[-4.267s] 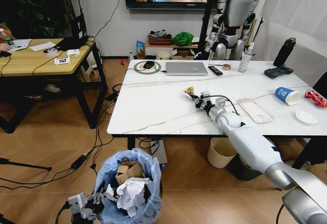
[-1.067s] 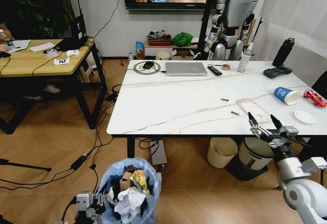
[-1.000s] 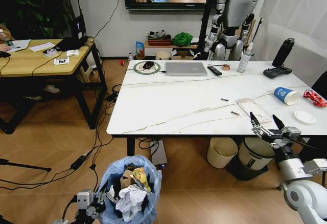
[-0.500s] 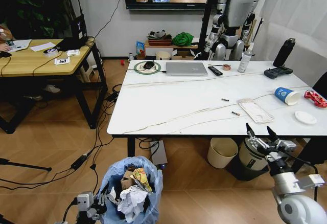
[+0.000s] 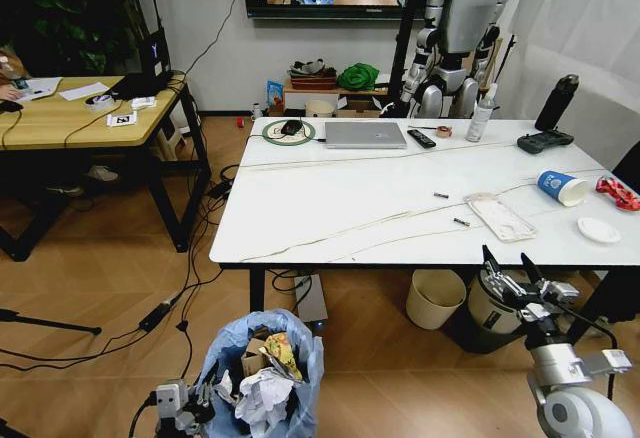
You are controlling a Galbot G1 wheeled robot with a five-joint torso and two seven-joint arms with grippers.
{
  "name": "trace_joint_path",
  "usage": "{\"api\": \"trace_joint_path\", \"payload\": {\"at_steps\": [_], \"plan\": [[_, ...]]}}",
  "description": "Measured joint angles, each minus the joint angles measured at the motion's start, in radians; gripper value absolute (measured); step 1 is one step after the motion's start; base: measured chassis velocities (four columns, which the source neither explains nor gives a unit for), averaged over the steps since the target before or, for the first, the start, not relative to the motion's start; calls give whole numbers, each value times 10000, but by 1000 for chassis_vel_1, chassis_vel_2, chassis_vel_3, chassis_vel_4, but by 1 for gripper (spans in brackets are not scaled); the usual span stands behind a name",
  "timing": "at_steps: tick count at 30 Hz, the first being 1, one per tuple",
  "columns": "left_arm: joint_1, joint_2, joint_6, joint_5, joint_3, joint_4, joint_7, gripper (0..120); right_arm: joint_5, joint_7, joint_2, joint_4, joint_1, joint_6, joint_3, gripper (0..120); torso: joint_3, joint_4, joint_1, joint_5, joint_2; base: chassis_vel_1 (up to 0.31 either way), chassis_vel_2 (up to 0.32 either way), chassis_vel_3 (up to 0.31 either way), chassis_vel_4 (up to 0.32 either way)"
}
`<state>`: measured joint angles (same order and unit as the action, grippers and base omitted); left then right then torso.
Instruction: Pick up the trash bin and place the trash from the table into it.
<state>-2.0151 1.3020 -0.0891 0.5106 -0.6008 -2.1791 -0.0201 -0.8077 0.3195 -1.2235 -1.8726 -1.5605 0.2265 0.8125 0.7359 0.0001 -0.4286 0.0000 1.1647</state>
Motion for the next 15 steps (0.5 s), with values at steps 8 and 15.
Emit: {"api": "trace_joint_path", "payload": {"at_steps": [8,15], "plan": [[-94,-219,-30,-257,423,2,41,0,-19,309,-160,181,-108,93,653,100,0,-2,0,0,0,0,0,0,0],[-193,-365,22,-297,556,-23,32,0,50,480,-312,362,-131,118,1022,100,0,-1,0,1,0,0,0,0,0]]}}
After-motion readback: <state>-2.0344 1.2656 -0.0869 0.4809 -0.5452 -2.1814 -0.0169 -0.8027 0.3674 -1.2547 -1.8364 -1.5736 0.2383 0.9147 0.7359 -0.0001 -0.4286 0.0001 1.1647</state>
